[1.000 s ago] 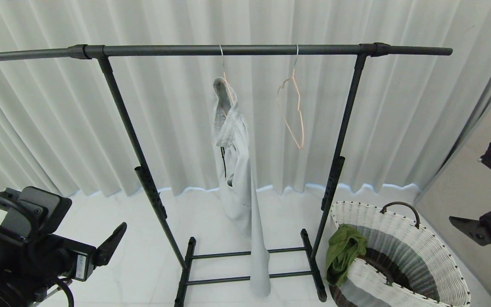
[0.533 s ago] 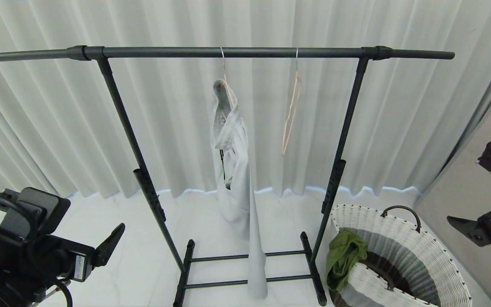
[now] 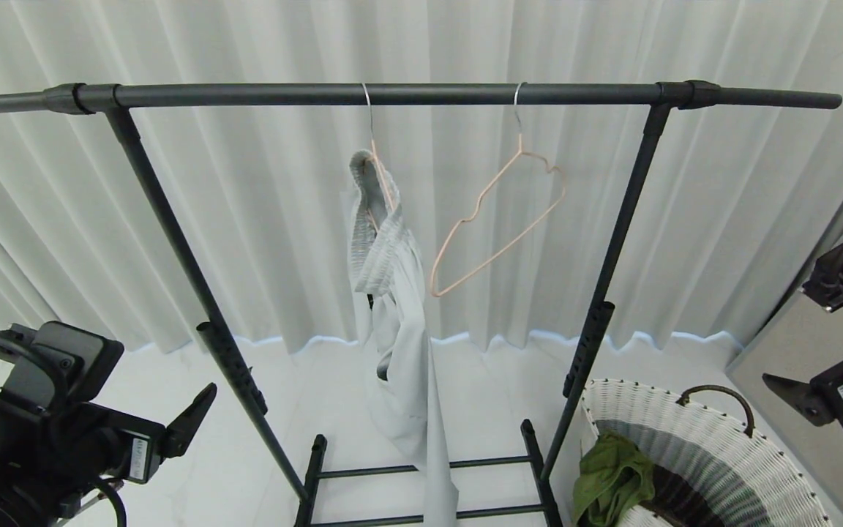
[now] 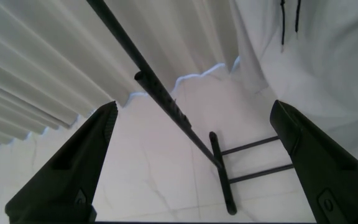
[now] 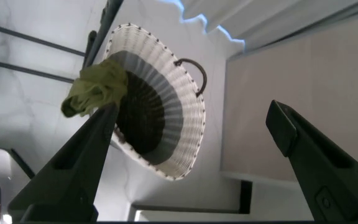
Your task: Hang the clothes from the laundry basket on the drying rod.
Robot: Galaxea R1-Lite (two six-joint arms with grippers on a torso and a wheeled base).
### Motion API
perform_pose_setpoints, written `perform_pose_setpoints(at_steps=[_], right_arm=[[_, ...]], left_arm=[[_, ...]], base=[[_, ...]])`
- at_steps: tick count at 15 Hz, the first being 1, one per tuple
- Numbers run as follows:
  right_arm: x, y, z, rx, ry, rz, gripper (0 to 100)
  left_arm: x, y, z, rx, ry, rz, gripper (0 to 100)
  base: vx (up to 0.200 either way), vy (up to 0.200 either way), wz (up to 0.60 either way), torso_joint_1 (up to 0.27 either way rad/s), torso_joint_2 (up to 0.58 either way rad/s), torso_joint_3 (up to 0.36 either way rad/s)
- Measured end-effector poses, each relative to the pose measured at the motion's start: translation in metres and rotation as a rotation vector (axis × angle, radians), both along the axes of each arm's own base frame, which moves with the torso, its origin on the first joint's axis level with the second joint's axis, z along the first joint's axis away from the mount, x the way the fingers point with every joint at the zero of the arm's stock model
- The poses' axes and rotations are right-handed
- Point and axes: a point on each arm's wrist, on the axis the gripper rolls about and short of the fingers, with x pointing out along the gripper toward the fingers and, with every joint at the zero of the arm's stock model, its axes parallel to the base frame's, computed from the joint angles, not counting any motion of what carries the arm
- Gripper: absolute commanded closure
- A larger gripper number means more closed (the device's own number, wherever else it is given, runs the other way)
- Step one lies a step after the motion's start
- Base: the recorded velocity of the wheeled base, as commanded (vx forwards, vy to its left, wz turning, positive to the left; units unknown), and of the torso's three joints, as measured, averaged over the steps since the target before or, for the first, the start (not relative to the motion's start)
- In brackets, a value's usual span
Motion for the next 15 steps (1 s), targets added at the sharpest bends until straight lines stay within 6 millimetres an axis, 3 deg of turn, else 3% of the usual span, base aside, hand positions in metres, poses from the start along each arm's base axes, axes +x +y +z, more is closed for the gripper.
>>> perform_pose_setpoints(at_steps=[3, 11, 15], right_arm=[[0.001, -0.001, -0.001, -0.008, 0.005, -0.01, 0], [0.002, -0.013, -0.013, -0.07, 0.05, -0.049, 0], [0.0, -0.023, -0.032, -0.113, 0.116, -0.091, 0]], left_arm=[[0.0, 0.0, 0.0, 0.0, 0.0, -0.004, 0], [0.003, -0.006, 0.004, -0.025, -0.009, -0.085, 0], [0.009, -0.009, 0.004, -0.032, 0.006, -0.124, 0]], base=[[0.0, 0.0, 0.0, -0.088, 0.17, 0.106], [0.0, 0.0, 0.0, -0.196, 0.47, 0.269], [0.0, 0.0, 0.0, -0.178, 0.47, 0.29]])
